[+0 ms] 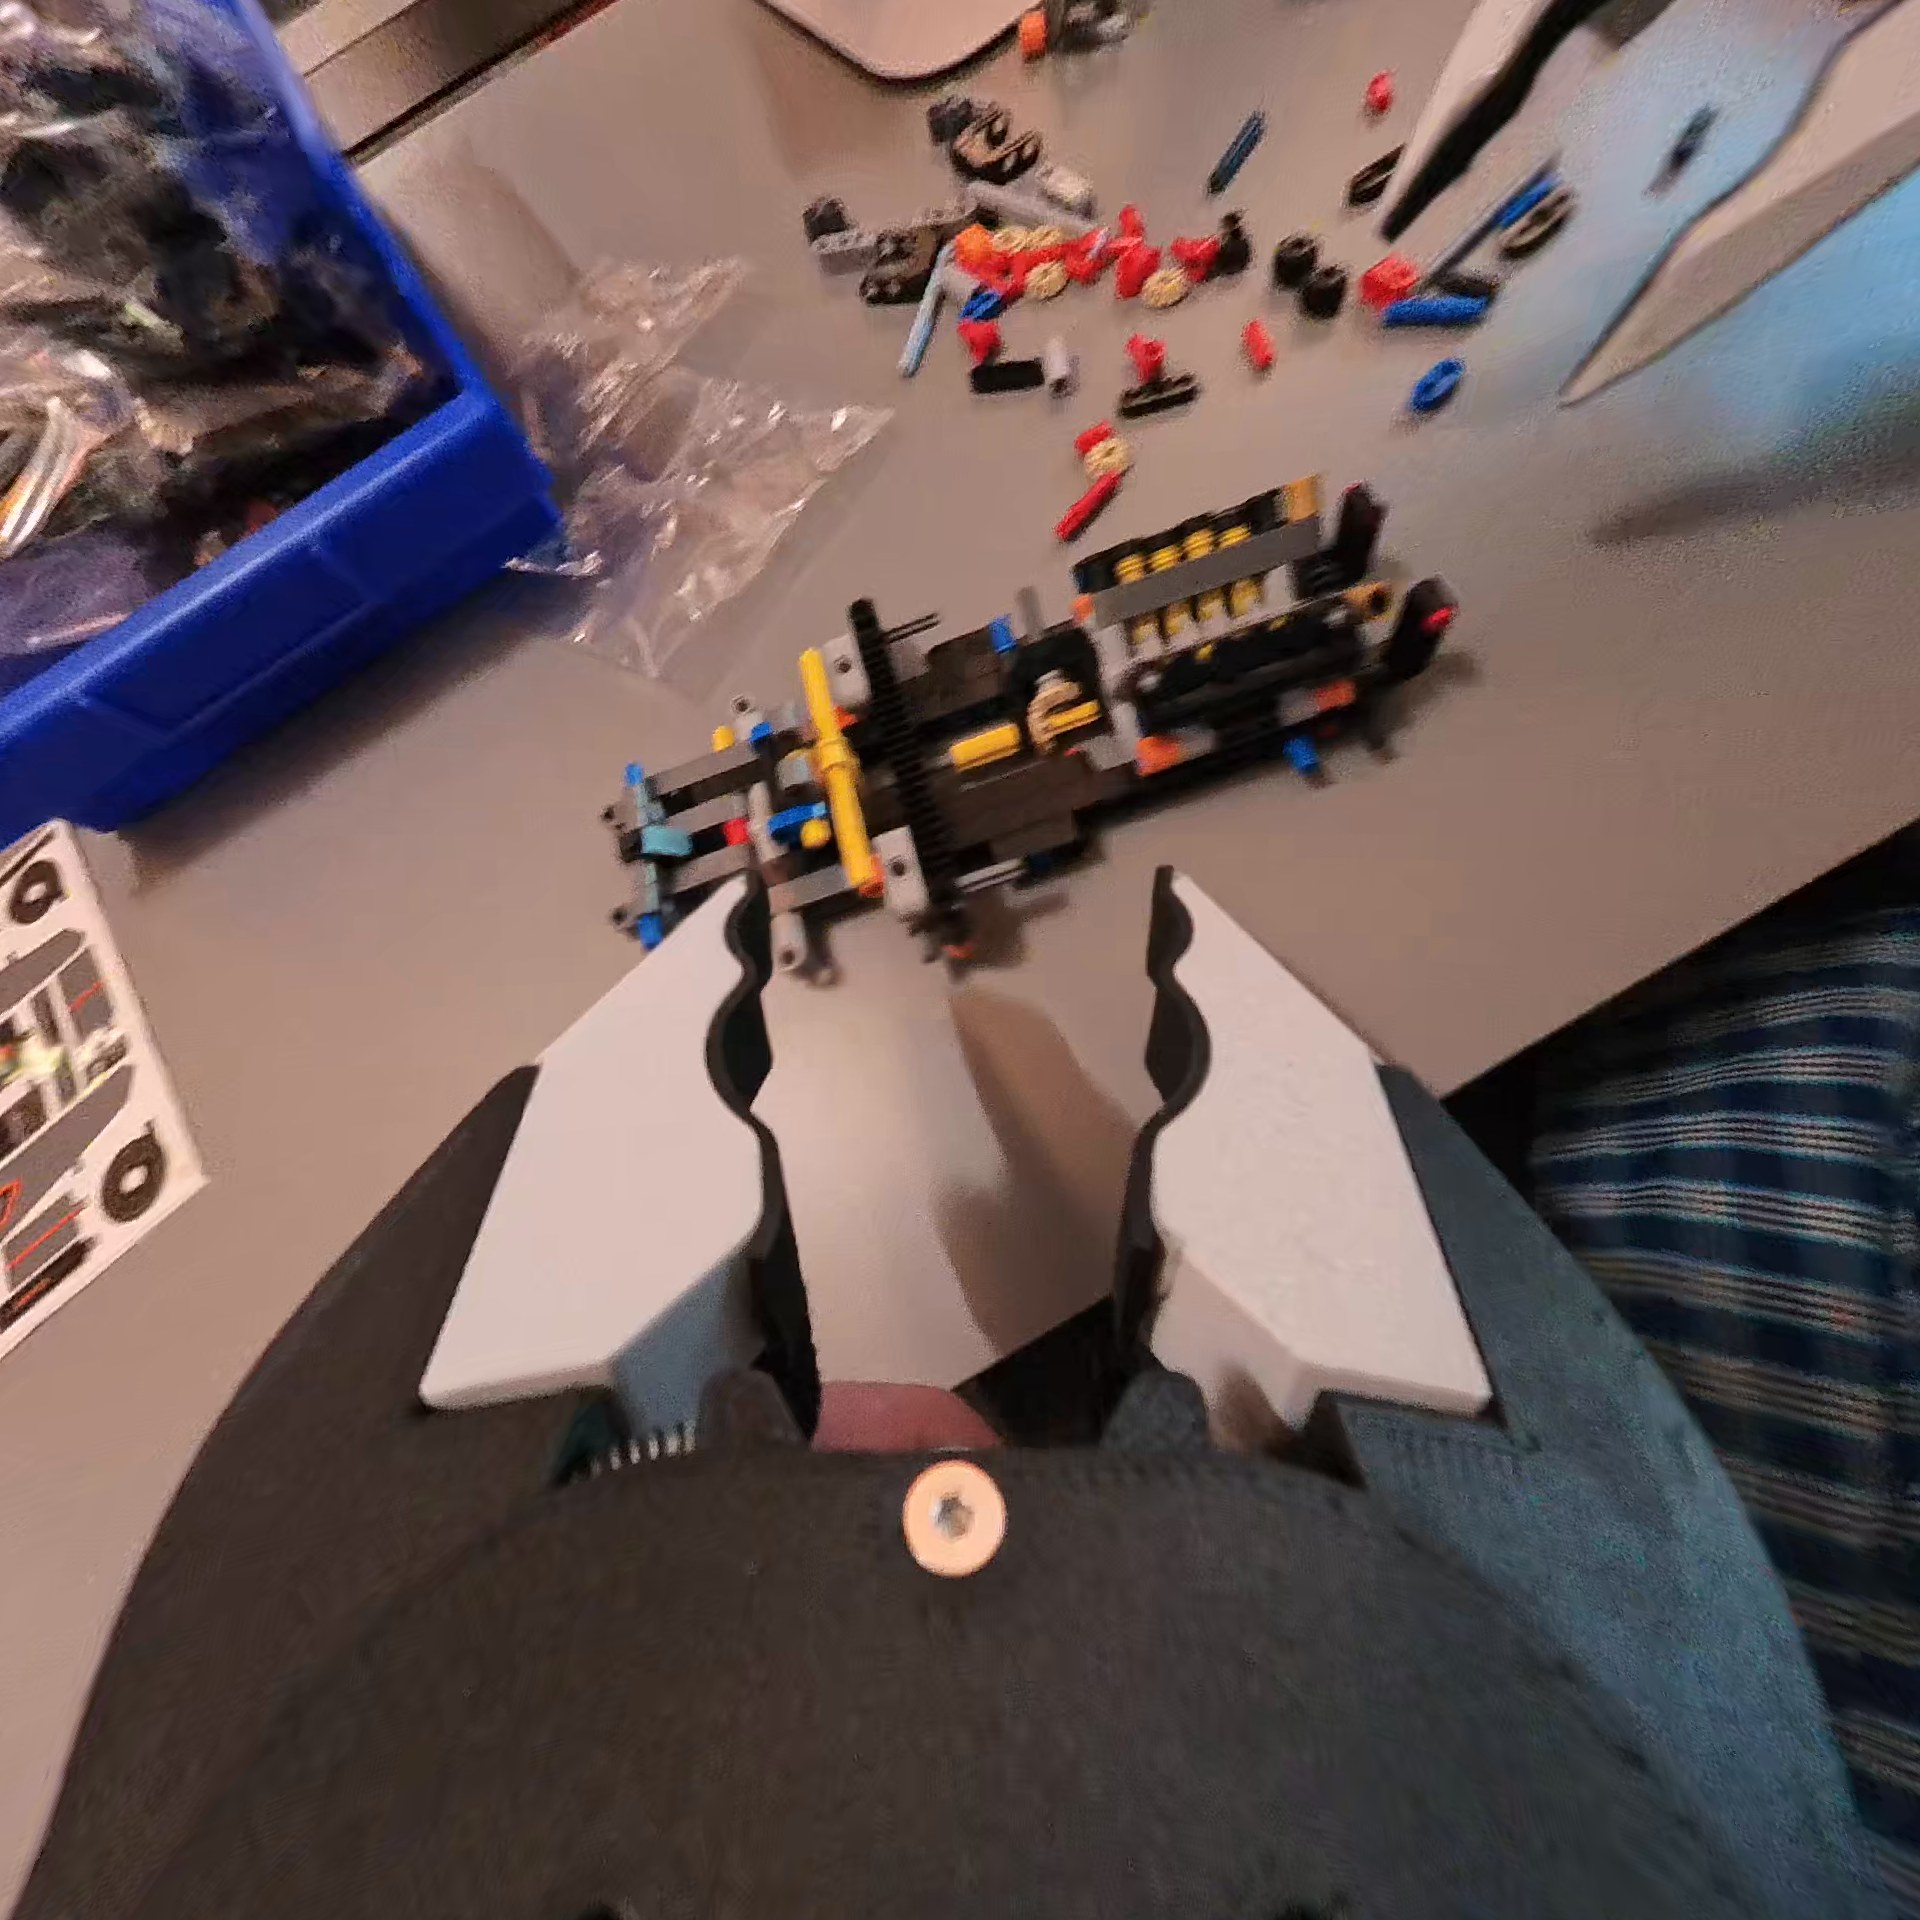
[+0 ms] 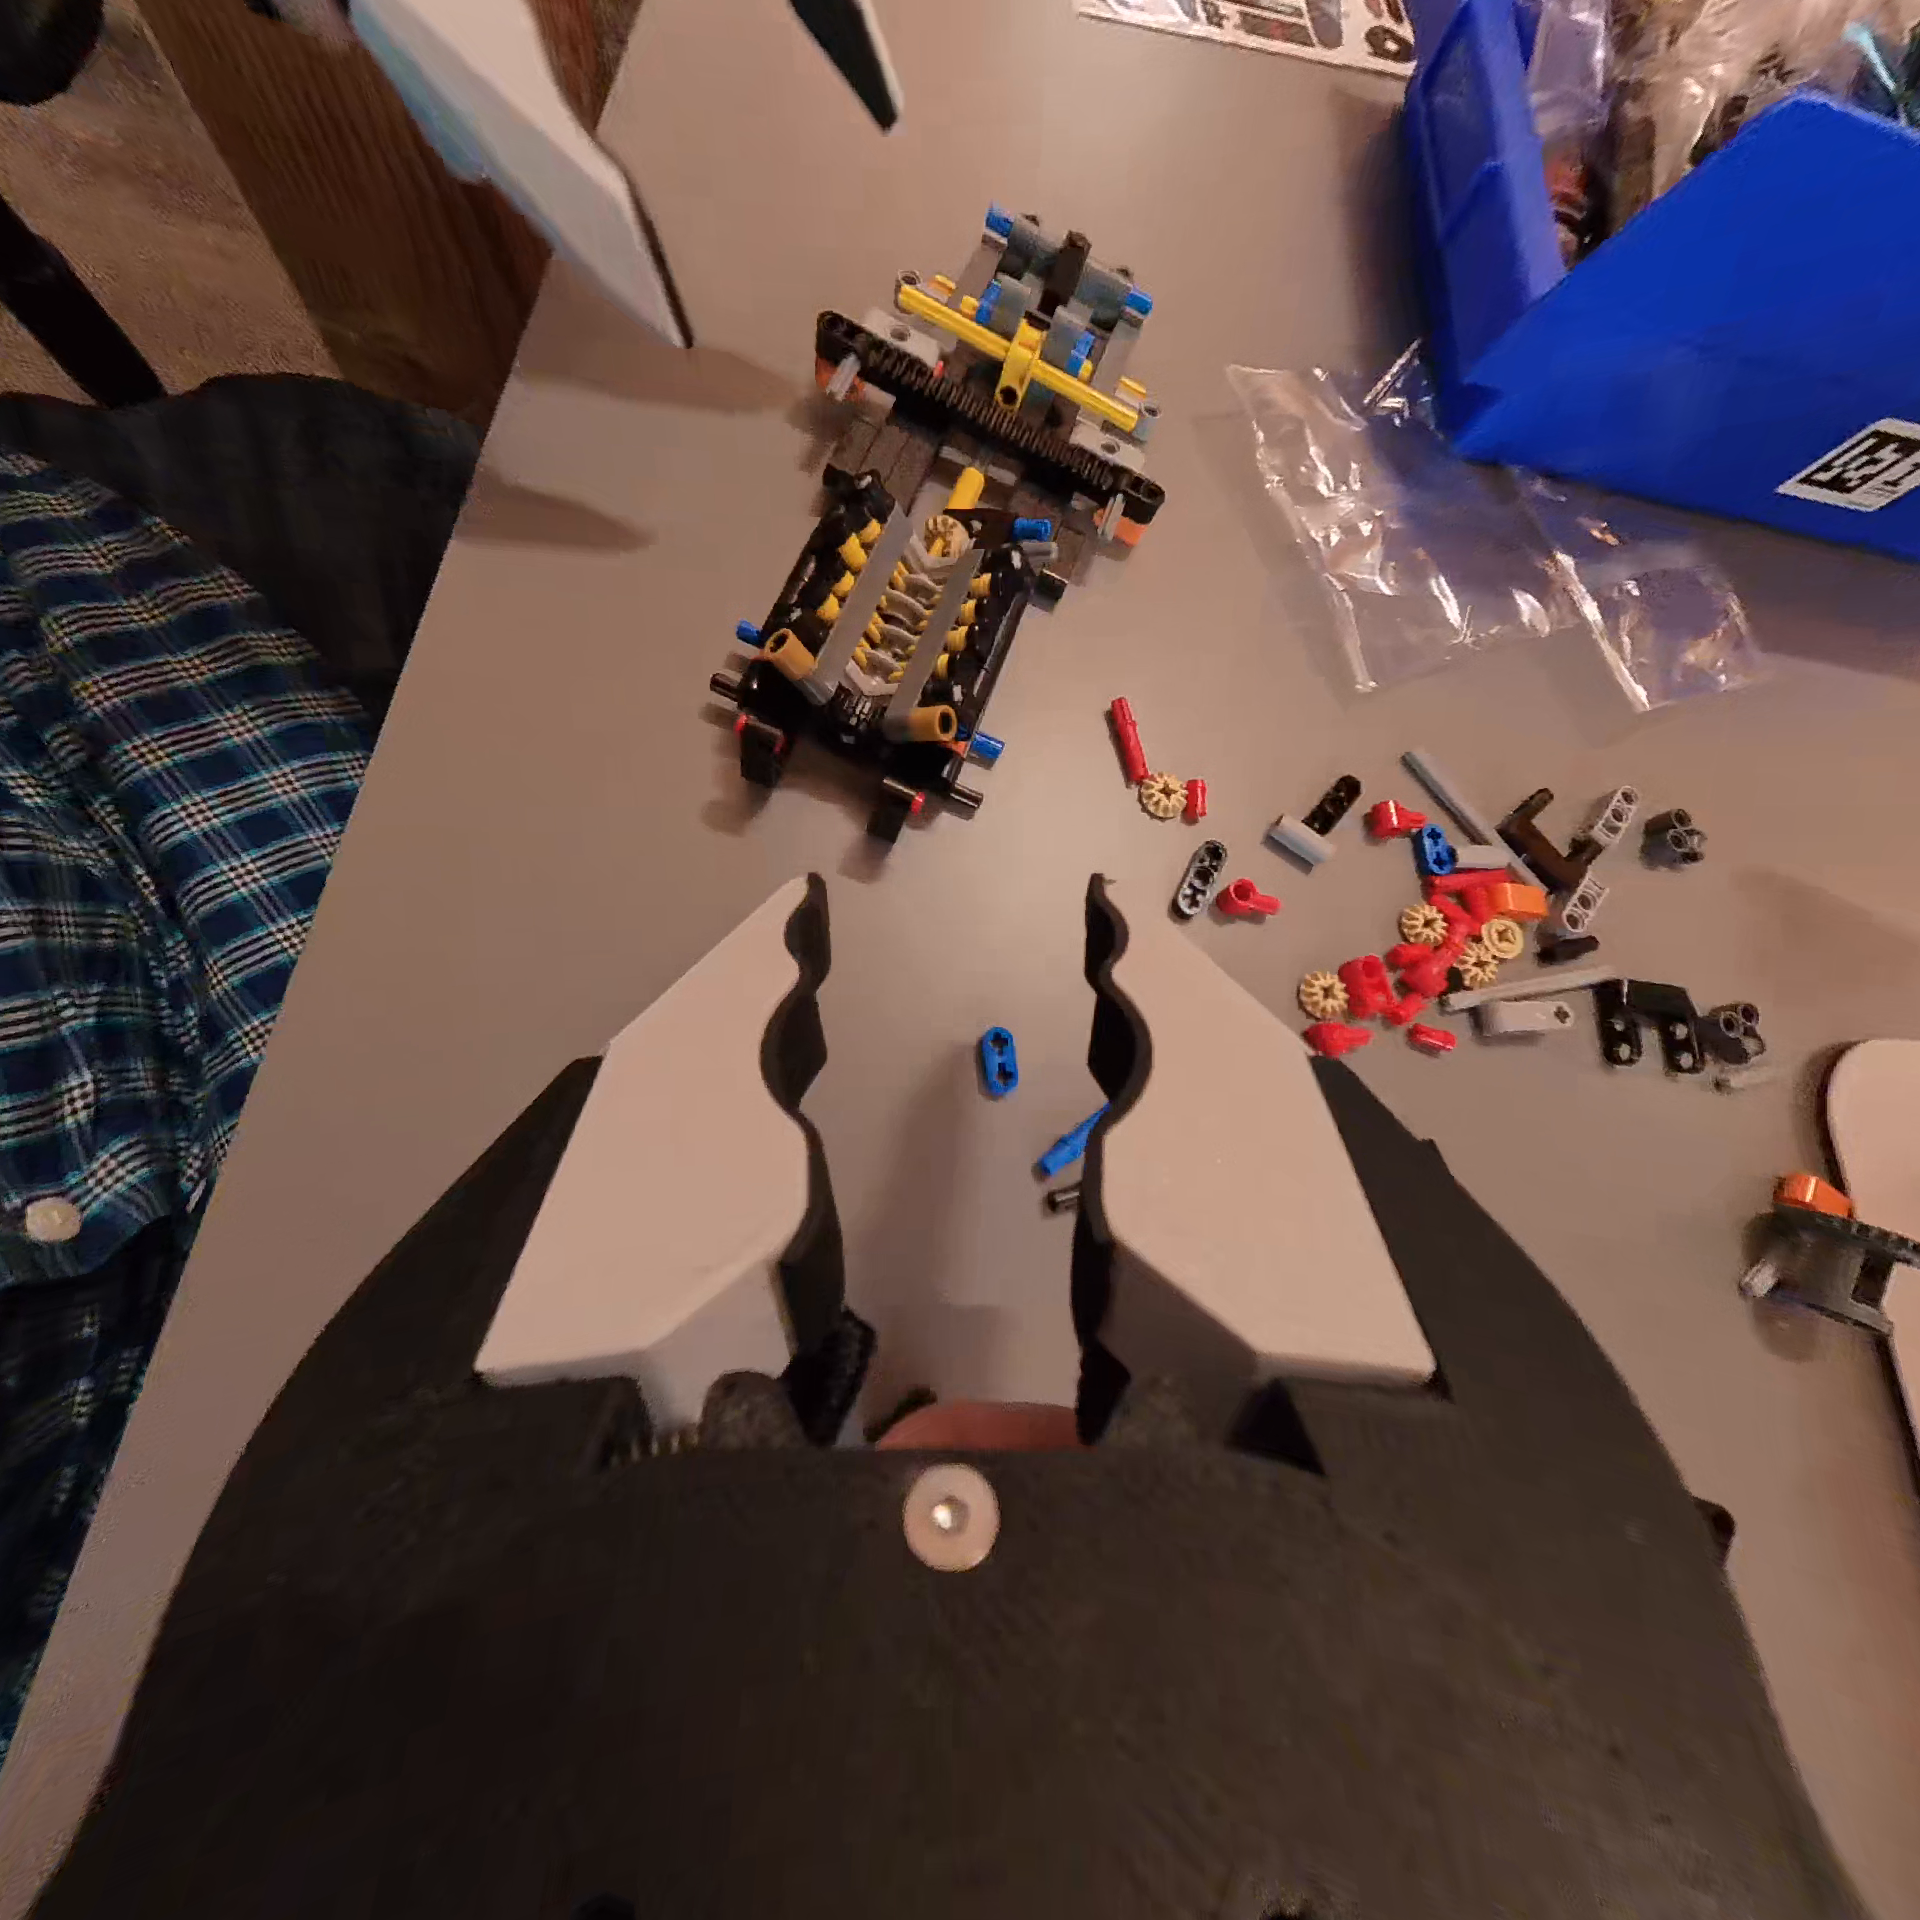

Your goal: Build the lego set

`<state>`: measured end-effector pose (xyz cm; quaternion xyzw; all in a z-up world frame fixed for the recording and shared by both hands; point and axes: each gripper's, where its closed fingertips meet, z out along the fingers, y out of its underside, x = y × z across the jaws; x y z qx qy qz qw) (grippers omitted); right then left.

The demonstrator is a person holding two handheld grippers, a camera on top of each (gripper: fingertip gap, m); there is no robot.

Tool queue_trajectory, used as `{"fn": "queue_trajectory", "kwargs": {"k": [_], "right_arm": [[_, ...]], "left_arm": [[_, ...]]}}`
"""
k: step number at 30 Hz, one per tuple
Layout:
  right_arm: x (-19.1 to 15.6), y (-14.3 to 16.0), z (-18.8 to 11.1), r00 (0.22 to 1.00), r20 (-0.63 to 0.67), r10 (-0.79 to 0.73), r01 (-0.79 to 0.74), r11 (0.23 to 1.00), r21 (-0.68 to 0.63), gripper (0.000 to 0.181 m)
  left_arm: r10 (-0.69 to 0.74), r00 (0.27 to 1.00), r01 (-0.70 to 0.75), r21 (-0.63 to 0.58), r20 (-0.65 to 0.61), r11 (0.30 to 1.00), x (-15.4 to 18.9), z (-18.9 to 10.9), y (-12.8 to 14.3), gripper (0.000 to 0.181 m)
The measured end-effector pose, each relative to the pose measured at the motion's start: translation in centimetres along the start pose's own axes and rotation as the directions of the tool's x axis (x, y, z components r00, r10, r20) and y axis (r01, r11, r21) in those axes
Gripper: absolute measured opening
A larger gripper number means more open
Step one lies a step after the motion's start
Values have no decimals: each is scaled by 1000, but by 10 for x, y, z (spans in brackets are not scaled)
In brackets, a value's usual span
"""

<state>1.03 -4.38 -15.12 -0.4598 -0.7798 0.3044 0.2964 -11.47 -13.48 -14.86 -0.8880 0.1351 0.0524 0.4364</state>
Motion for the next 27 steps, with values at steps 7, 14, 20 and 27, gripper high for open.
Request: {"fn": "queue_trajectory", "kwargs": {"k": [7,14,20,27], "right_arm": [[8,17,-10,999,-27,-23,22,1000,-13,46],[32,29,-35,988,-149,-39,51,996,74,42],[50,40,-53,972,-234,-12,45,990,136,40],[110,23,-112,900,-435,38,59,976,208,42]], "left_arm": [[8,999,-6,42,-34,999,49,13,-25,75],[21,1000,-20,113,-5,993,52,22,-46,73],[69,996,-76,166,49,983,38,21,-86,70],[123,979,-157,223,160,962,3,37,-153,67]]}}
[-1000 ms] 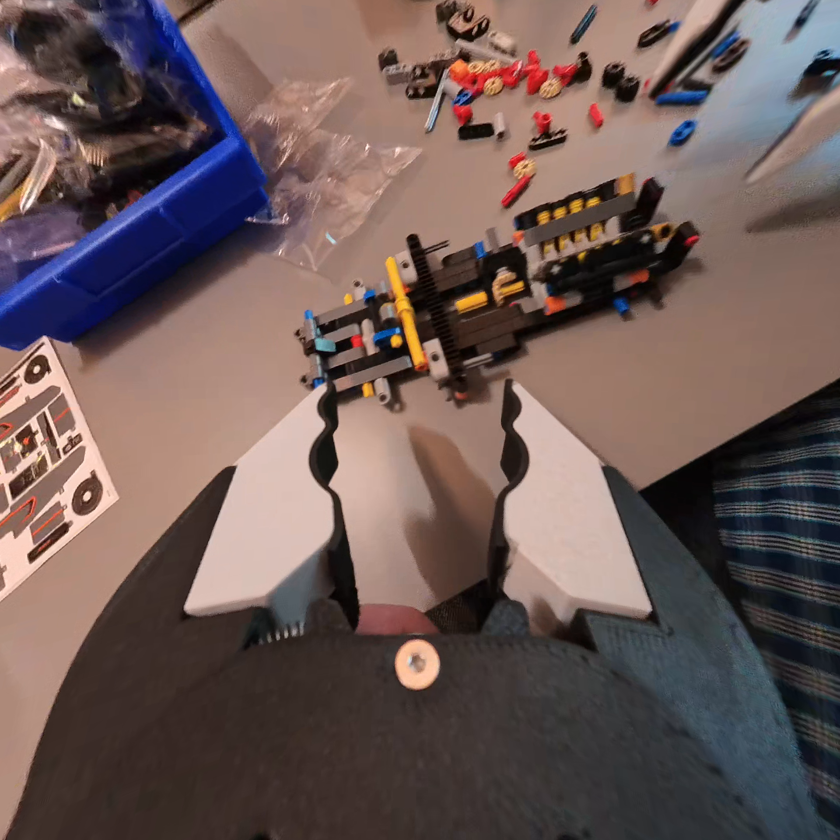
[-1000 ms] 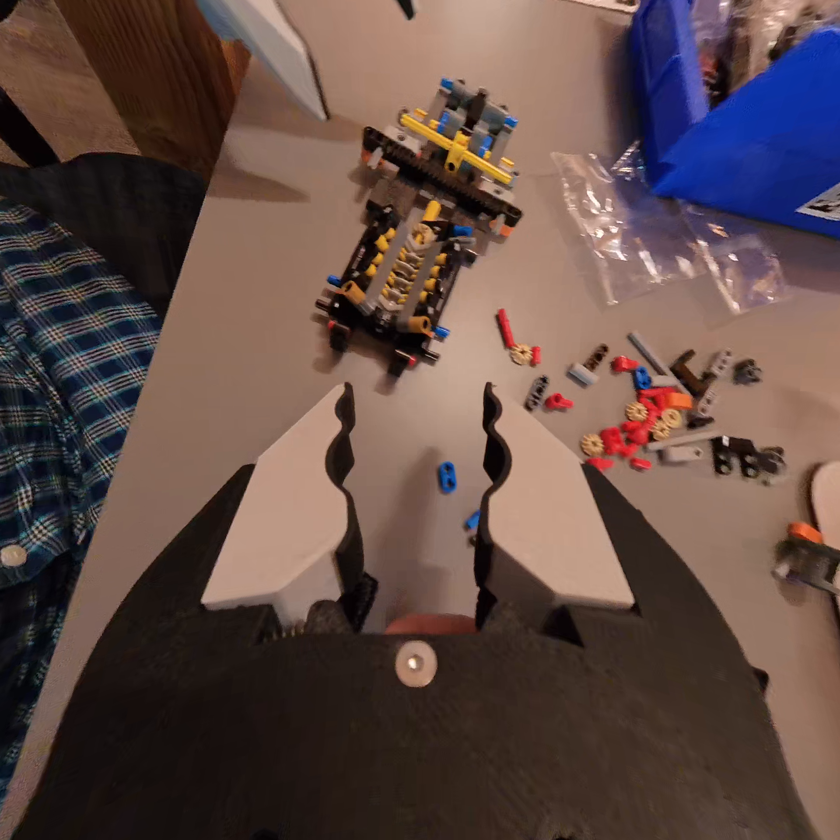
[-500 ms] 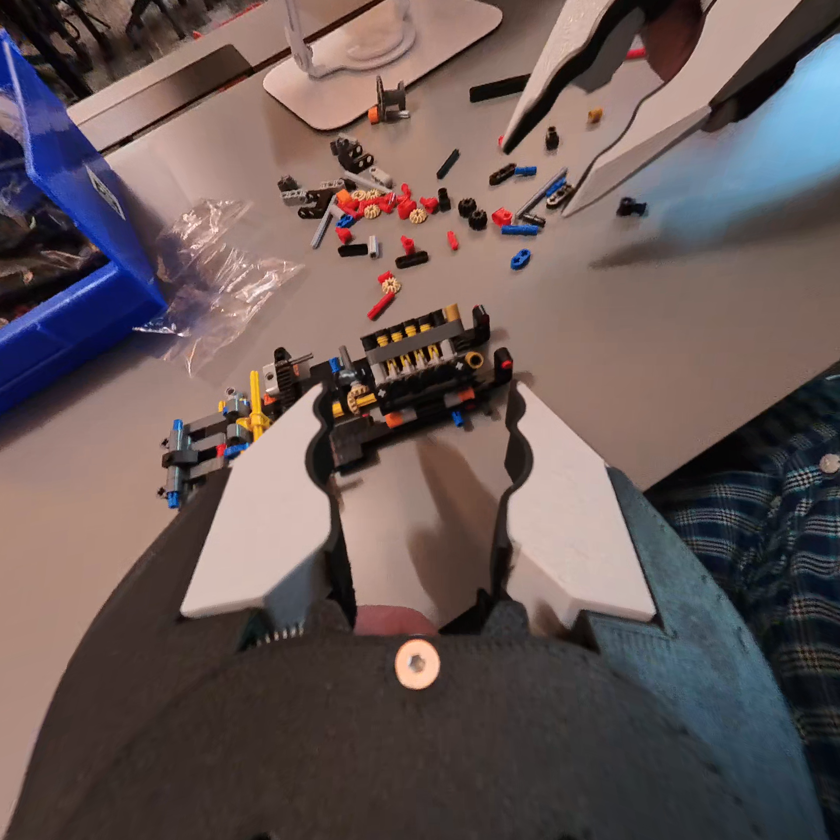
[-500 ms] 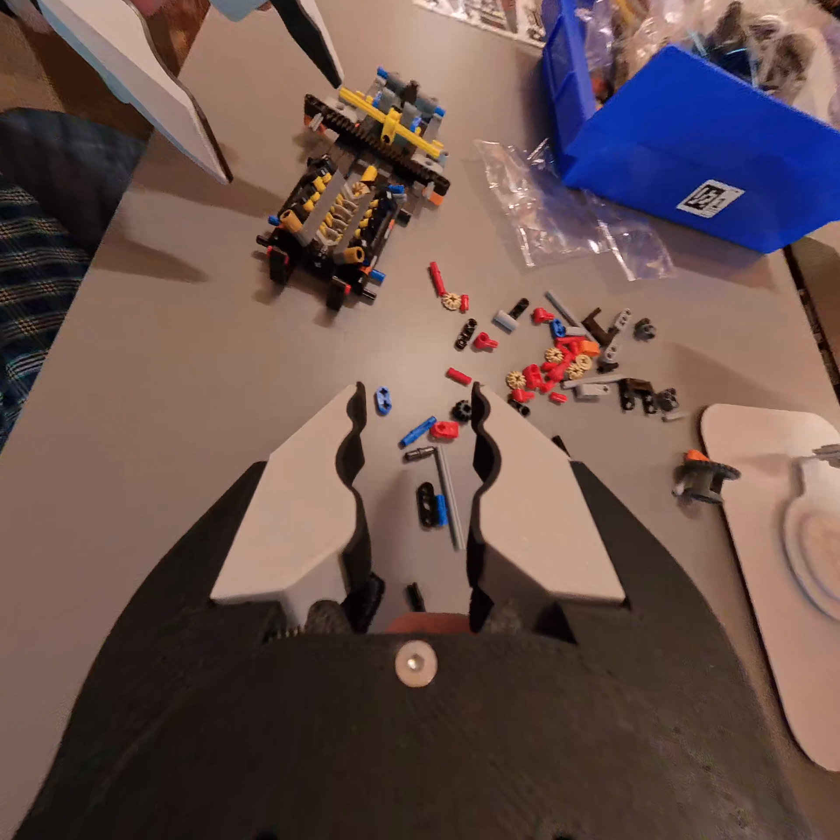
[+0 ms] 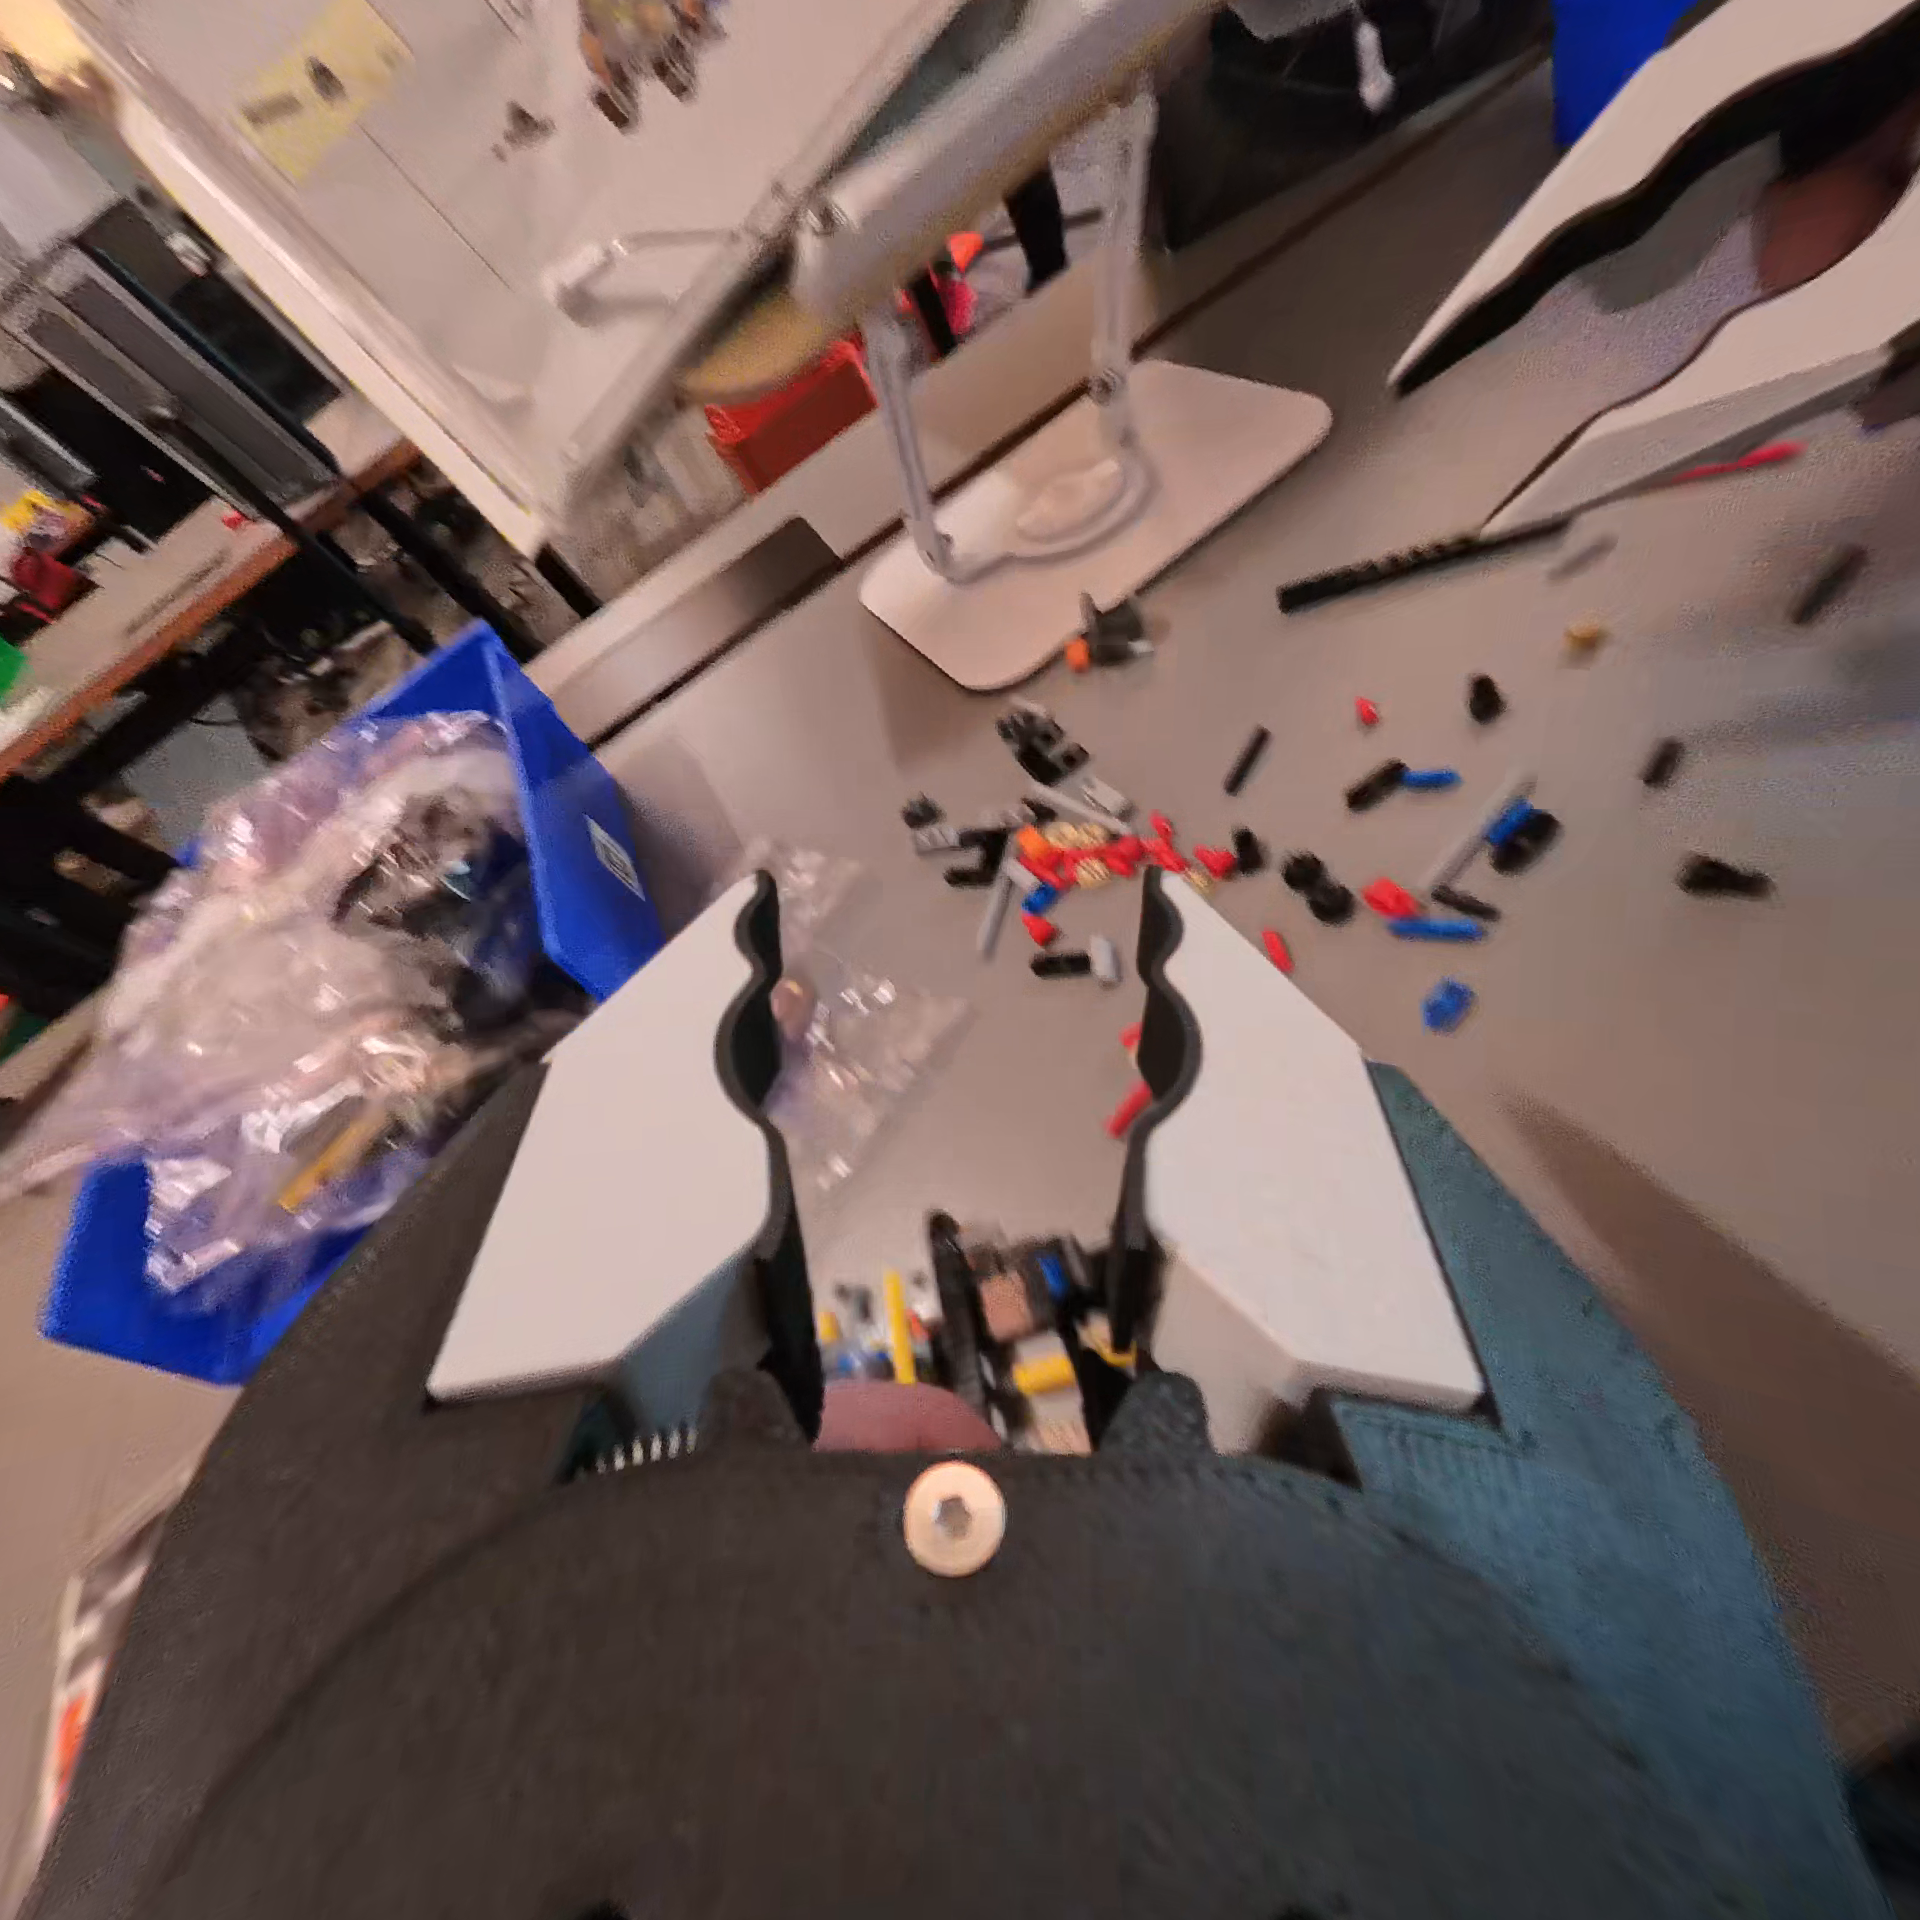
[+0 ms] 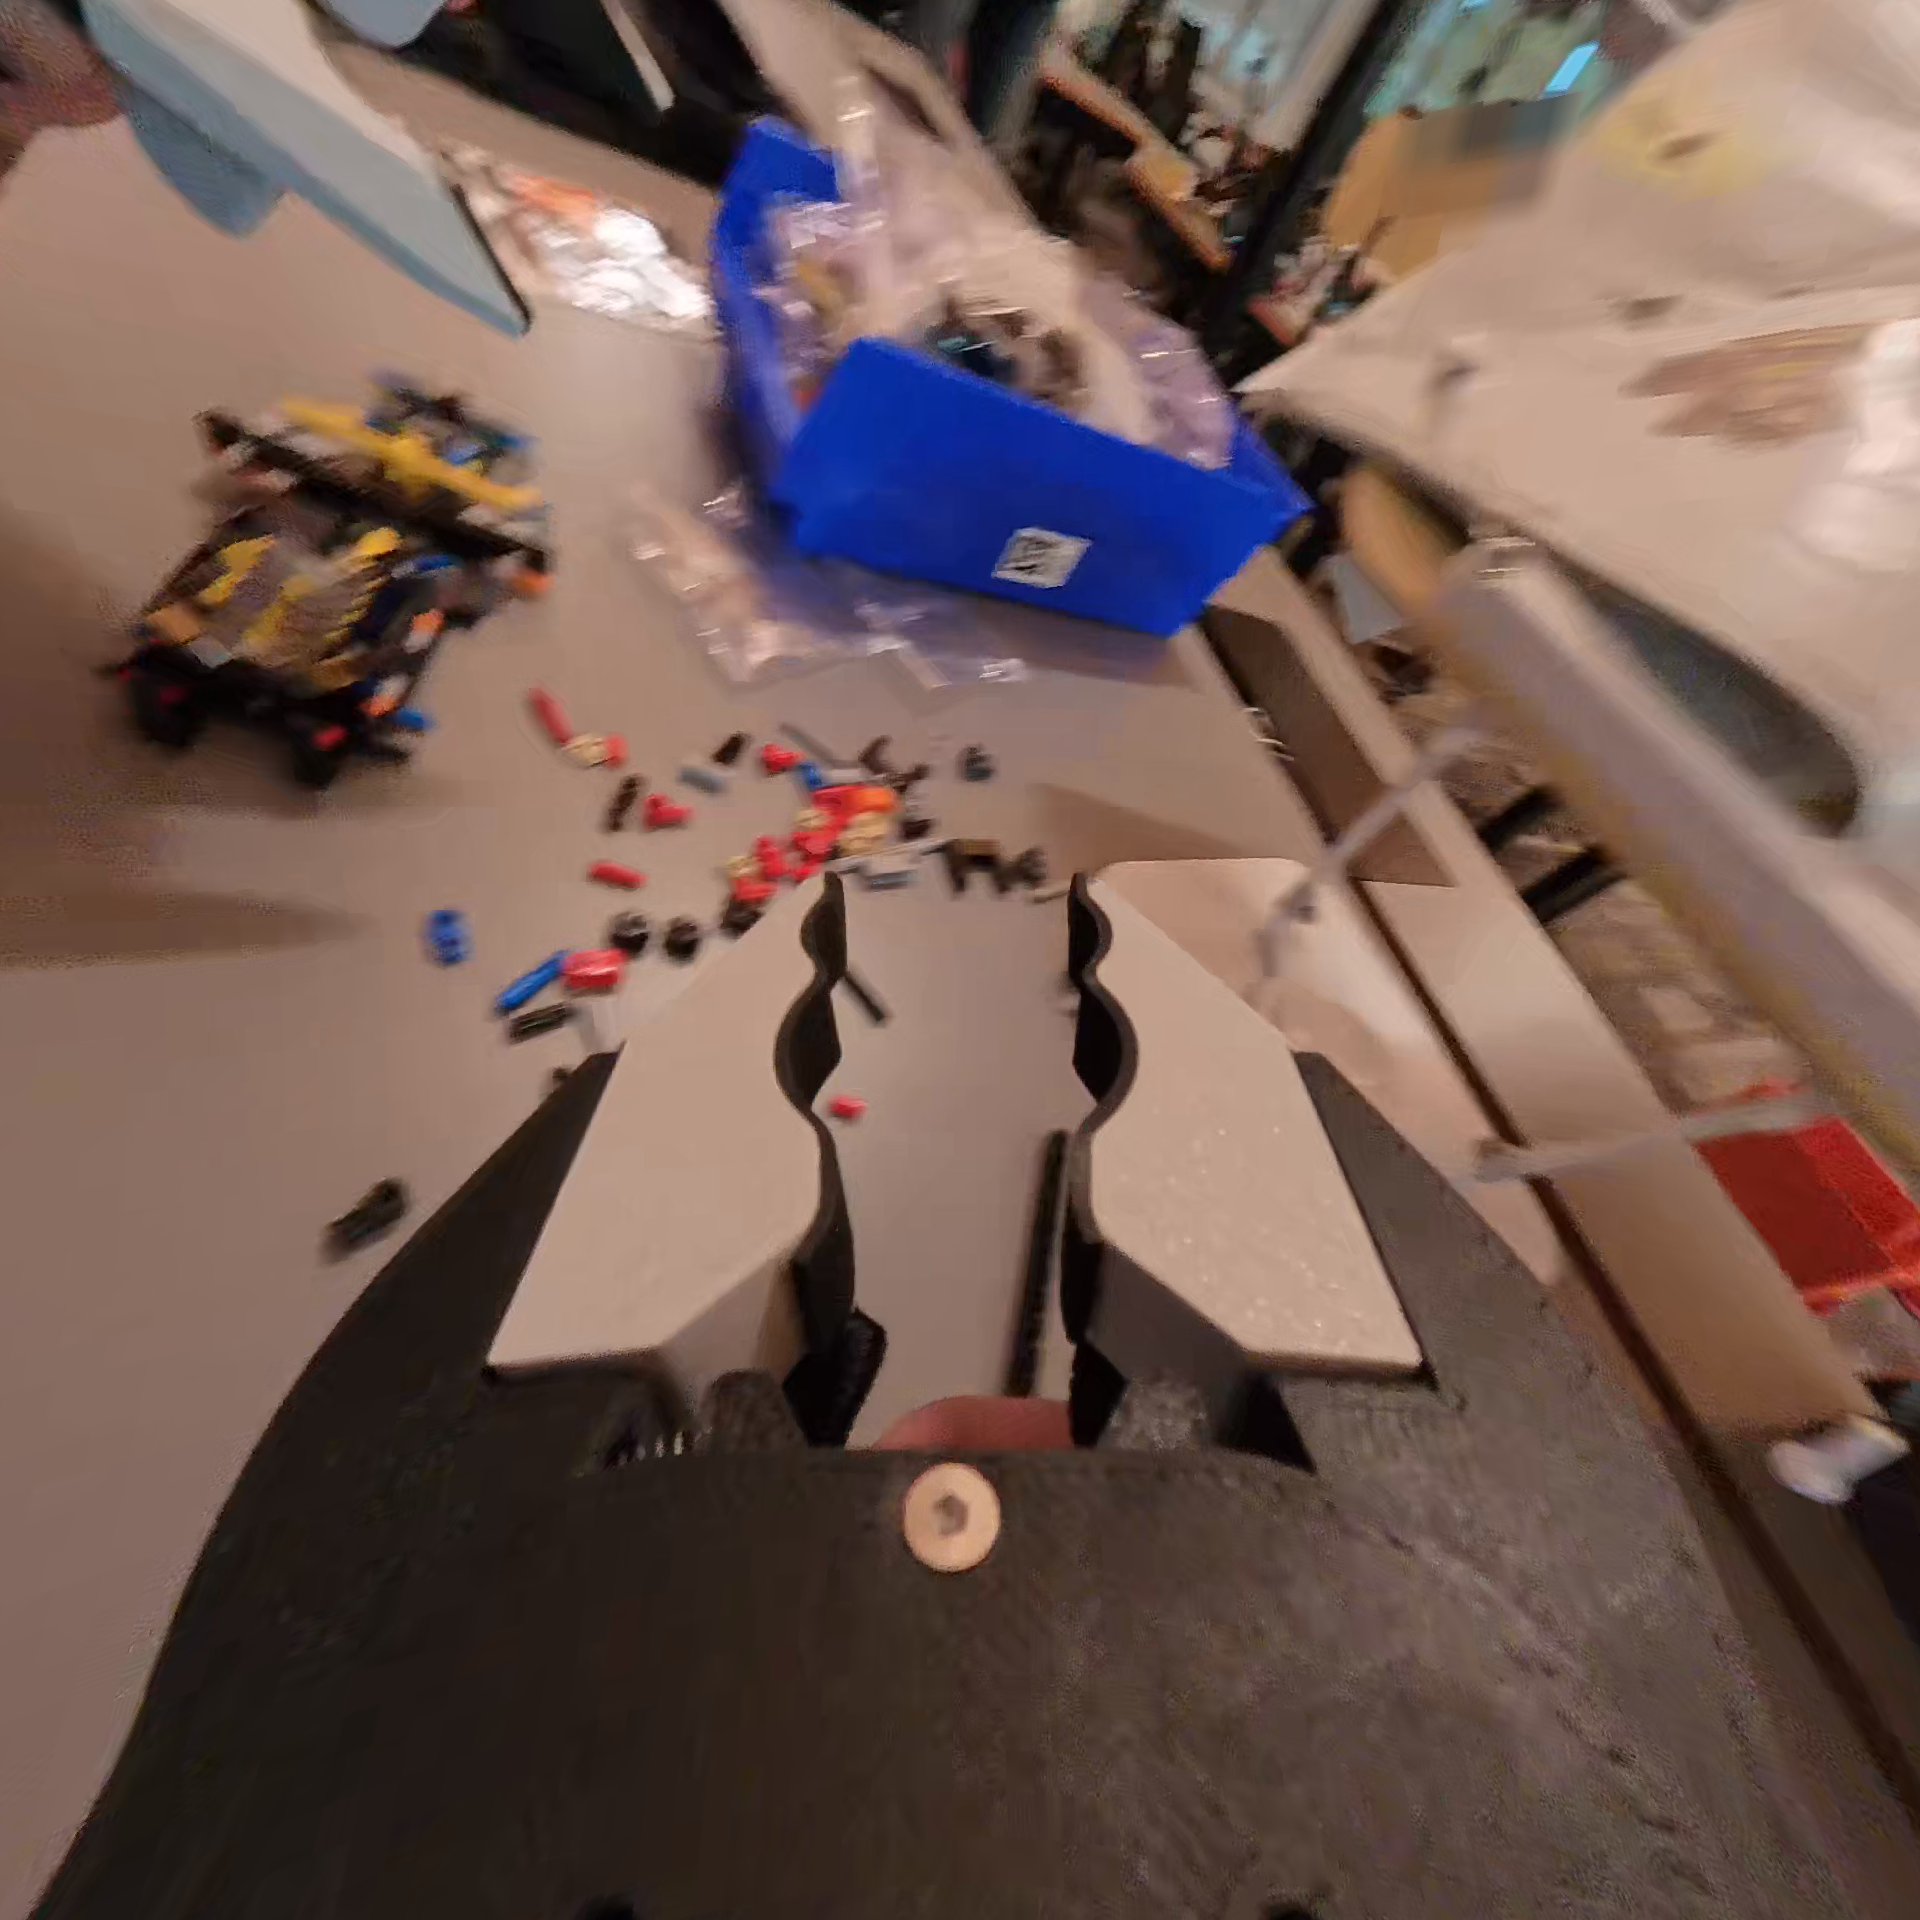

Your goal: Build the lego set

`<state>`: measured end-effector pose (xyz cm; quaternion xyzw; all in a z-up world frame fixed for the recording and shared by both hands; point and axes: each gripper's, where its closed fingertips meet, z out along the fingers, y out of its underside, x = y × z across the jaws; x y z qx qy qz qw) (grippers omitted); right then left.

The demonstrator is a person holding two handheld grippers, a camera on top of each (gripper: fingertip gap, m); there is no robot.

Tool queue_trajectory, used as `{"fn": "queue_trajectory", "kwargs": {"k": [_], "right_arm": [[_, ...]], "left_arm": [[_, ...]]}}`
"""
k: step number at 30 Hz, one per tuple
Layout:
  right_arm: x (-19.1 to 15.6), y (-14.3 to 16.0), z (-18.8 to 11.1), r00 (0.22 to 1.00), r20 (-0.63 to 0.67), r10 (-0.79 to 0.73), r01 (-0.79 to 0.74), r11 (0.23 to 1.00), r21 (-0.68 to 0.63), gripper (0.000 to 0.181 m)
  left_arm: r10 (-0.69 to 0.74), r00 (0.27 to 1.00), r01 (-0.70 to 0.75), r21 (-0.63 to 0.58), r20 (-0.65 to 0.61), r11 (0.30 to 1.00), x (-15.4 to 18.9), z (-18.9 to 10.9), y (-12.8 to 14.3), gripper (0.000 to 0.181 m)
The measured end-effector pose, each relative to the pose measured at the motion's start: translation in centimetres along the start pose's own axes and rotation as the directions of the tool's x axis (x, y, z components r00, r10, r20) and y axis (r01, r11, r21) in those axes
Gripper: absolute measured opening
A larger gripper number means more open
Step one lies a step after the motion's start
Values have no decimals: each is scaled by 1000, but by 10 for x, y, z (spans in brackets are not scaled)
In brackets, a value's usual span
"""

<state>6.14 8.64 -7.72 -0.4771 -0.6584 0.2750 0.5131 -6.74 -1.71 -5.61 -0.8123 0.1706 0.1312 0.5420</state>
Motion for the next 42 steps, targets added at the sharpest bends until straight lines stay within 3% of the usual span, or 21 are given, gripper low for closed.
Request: {"fn": "queue_trajectory", "kwargs": {"k": [3,7,14,21,26,31,37,42], "right_arm": [[57,-19,-13,994,-96,53,-50,998,37,45],[133,-48,-14,967,-240,87,-67,994,89,41],[227,-56,39,931,-351,97,-94,995,26,29],[238,-59,81,959,-280,50,-69,996,-60,10],[232,-46,98,967,-254,-11,-30,988,-154,1],[227,-53,96,980,-197,40,-62,992,-108,8],[250,-55,66,962,-267,54,-71,996,-54,17],[268,-43,43,947,-312,71,-96,993,-65,24]], "left_arm": [[-32,999,31,44,22,999,-34,29,-30,68],[-205,979,203,112,5,973,-92,78,-63,66],[-382,924,383,116,-28,916,-165,164,-91,79],[-522,826,545,61,-213,836,-174,214,-101,95],[-553,765,584,-6,-328,812,-161,236,-99,89],[-577,685,637,-18,-445,771,-152,233,-104,63],[-505,703,592,18,-500,806,-141,221,-117,16],[-460,723,548,22,-516,836,-144,215,-120,3]]}}
